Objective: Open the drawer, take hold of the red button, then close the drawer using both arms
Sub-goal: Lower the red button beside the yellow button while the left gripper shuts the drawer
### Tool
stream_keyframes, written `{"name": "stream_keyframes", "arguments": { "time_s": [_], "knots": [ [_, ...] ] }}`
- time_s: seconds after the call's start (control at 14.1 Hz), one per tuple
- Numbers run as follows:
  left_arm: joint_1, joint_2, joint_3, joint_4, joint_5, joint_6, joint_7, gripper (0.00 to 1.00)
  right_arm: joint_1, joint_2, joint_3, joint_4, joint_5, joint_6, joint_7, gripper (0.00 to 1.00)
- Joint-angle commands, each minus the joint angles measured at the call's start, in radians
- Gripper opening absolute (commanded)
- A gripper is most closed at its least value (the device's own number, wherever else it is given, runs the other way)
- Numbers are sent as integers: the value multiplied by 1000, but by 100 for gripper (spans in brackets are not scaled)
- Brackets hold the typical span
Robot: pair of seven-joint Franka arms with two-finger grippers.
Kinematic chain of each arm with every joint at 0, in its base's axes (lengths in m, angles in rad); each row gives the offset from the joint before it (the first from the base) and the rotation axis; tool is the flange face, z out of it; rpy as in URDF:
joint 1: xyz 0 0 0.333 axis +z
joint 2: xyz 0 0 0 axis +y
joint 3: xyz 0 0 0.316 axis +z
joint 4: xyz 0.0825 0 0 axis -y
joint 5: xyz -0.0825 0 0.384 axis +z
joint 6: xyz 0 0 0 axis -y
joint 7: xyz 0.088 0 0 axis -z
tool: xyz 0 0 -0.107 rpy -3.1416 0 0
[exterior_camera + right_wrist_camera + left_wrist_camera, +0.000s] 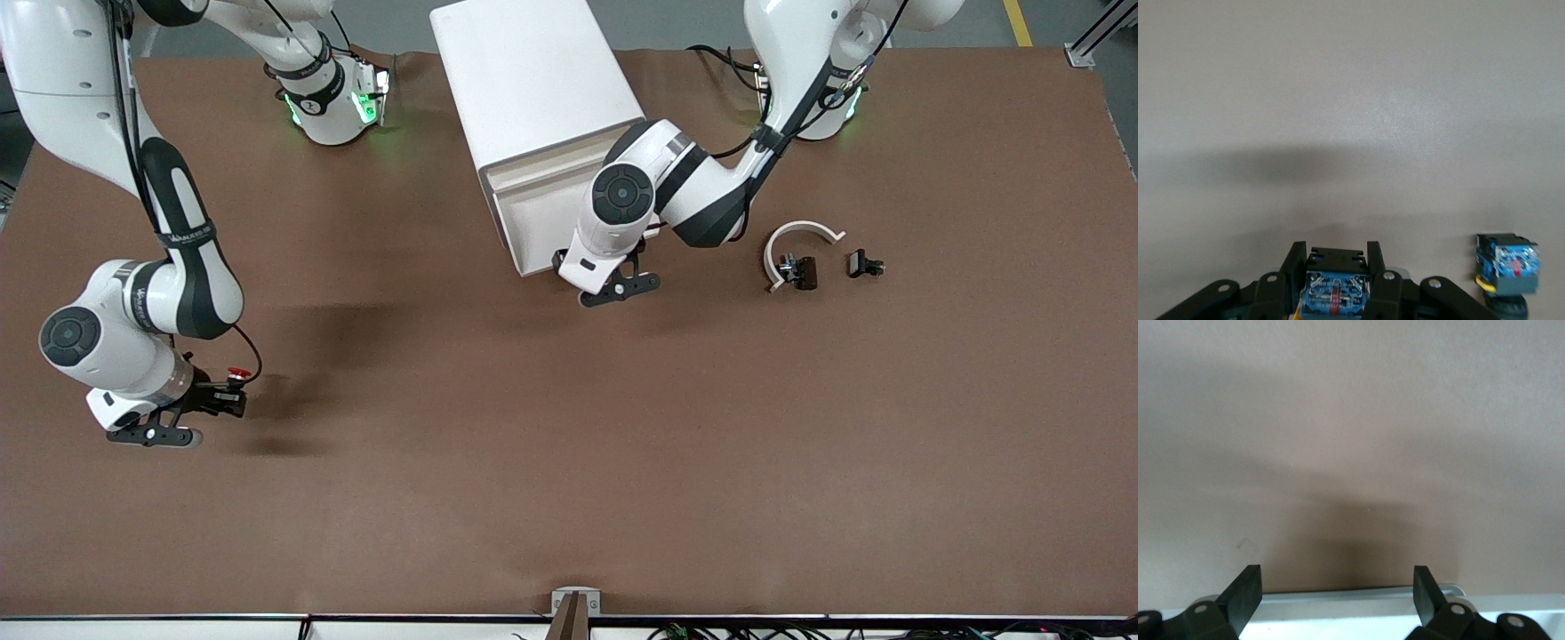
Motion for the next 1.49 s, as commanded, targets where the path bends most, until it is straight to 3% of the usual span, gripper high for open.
{"name": "stream_keyframes", "arguments": {
  "time_s": [0.0,0.64,1.42],
  "knots": [
    [-6,-21,-17,-39,-52,16,-20,100,-25,14,20,7,-23,15,-11,0],
    [-3,-15,-95,-73,-167,6,-59,100,-56,59,20,6,-23,63,-64,0],
    [-5,14,-131,-85,-244,6,-59,100,-91,62,21,-2,-21,54,-136,0]
  ]
}}
